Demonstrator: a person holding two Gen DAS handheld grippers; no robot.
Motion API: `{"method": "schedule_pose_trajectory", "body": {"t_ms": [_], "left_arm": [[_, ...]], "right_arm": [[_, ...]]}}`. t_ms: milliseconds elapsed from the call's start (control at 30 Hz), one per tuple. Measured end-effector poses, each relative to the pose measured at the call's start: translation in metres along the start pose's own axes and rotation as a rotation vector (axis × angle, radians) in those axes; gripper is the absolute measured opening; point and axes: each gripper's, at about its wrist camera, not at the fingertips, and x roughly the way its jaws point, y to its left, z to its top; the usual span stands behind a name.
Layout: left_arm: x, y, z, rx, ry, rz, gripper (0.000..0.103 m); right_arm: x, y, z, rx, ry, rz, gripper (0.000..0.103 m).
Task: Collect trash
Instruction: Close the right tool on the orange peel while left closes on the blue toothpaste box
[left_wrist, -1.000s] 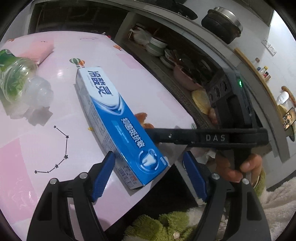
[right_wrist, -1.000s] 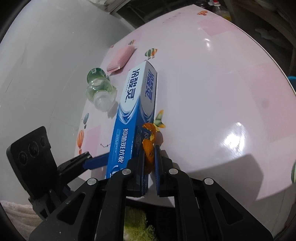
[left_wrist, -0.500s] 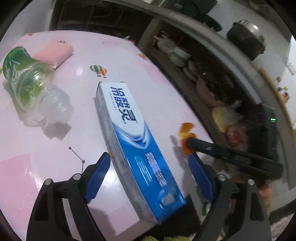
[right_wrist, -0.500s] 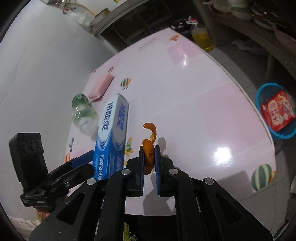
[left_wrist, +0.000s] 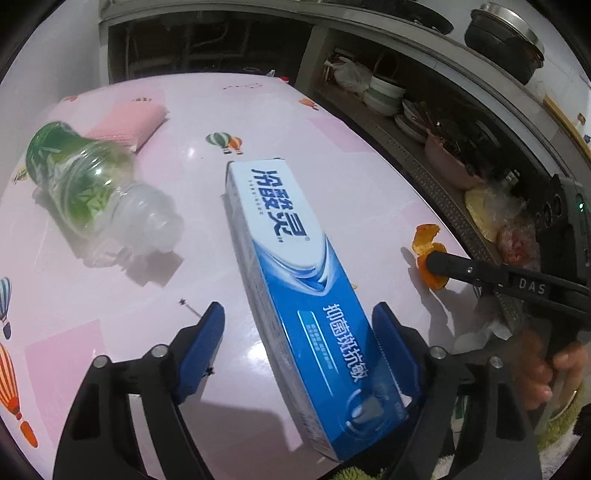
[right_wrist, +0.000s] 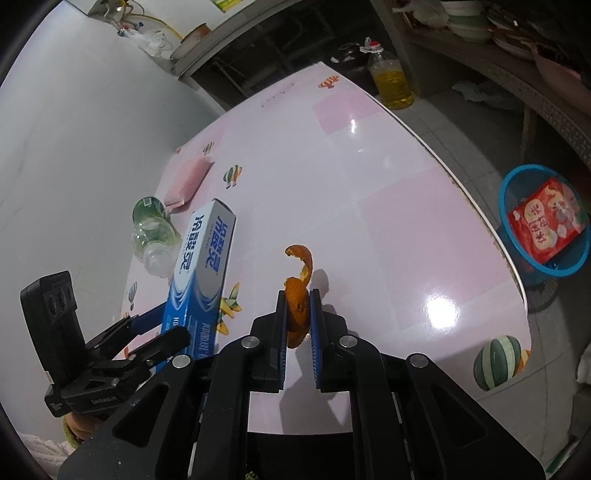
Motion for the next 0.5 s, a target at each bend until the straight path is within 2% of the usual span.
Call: {"method": "schedule_pose_trajectory", "body": {"t_ms": [300,500], "left_arm": [[0.006,-0.007,0.019,0.008,-0.004,0.015,0.079],[0.016,-0.008,0.025,0.017,0.012,0.045,0.068]], "right_arm": [[0.011,0.000,0.005,-0.016,0.010,-0.002,0.014],[0.012,-0.003,0.006,-0.010,0.013,0.001,0.021]]}}
